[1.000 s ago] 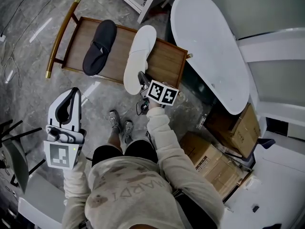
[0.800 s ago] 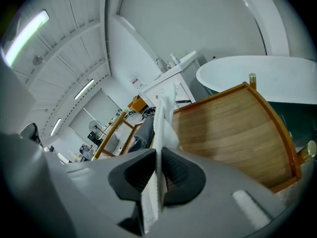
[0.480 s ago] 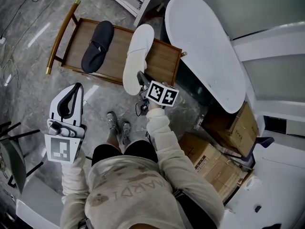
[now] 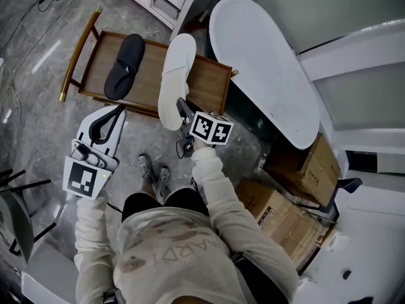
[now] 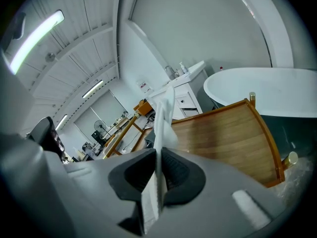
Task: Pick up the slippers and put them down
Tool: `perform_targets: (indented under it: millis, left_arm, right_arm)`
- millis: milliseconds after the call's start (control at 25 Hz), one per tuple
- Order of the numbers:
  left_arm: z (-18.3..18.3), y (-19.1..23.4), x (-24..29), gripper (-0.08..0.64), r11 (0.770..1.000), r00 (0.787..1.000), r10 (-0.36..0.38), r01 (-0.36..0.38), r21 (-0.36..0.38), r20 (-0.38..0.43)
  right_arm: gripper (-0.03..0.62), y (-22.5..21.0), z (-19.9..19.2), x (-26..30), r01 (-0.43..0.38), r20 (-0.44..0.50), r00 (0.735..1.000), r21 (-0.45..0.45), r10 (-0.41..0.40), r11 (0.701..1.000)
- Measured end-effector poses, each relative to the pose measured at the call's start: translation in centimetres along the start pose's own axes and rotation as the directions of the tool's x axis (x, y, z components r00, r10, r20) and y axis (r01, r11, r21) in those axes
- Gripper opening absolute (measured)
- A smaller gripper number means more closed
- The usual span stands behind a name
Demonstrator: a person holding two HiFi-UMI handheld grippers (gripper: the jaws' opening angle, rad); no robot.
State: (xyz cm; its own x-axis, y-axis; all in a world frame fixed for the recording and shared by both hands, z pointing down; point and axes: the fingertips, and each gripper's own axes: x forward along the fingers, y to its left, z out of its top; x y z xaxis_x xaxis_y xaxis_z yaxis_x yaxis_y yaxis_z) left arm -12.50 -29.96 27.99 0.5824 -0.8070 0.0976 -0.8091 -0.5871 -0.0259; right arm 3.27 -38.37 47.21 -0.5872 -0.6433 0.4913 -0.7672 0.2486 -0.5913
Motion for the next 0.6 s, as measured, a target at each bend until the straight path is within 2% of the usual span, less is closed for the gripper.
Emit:
perform_targets:
  millis: [240,600]
  left_arm:
    - [0.2,-2.2,1.5,0.003,0.995,0.995,-0.095,0.095,-0.001,0.014]
    - [0.7,-4.5,1.8,0.003,0.993,0.993,-0.118,0.118,-0.001,0.026]
  right_arm:
    - [0.048,1.2,0.2,-1.8,-0.028,0.018,0.999,-0.022,0.029,0.999]
    - [0.049,3.4,0.9,-4.7,-0.081,0.073,0.993,-0.095,0.088,0.992]
